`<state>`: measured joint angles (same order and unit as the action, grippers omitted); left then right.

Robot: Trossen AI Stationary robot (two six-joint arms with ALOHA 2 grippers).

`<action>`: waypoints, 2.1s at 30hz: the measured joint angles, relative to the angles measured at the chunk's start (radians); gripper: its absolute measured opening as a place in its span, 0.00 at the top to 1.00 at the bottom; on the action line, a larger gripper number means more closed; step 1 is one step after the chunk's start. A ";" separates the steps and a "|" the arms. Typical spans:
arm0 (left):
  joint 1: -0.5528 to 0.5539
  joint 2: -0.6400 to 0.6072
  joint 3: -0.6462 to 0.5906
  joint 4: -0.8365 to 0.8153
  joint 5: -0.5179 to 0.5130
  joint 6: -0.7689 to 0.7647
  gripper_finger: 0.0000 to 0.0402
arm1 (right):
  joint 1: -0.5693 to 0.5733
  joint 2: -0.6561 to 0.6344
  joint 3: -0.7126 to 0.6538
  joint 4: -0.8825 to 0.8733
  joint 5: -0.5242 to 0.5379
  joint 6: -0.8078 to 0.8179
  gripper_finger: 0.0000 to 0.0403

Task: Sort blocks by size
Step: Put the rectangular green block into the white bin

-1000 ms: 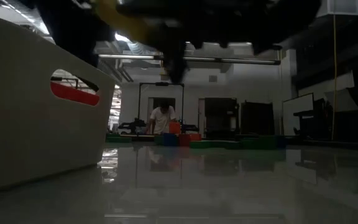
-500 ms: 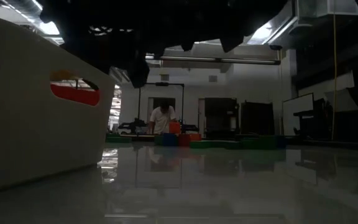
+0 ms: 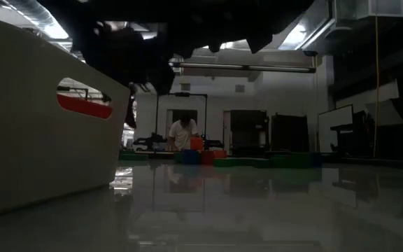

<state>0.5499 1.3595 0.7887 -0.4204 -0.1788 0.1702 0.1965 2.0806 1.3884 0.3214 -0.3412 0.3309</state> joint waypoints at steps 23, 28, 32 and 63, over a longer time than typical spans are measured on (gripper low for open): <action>0.267 0.300 0.003 0.140 0.172 0.283 0.56 | -0.073 -0.293 0.000 -0.737 0.207 -0.146 0.43; 0.270 0.284 0.001 0.135 0.195 0.271 0.72 | -0.077 -0.347 0.000 -0.948 0.392 -0.156 0.43; 0.266 0.269 -0.002 0.130 0.194 0.192 0.80 | -0.095 -0.368 0.000 -1.131 0.546 -0.147 0.43; -0.220 -0.228 0.000 -0.056 0.517 -0.323 0.79 | -0.470 -0.435 -0.339 -1.390 0.672 -0.447 0.43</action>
<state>0.3297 1.1316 0.7887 -0.4760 0.3382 -0.1528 -0.2737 1.6459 1.0492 -1.0691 0.3305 -0.1162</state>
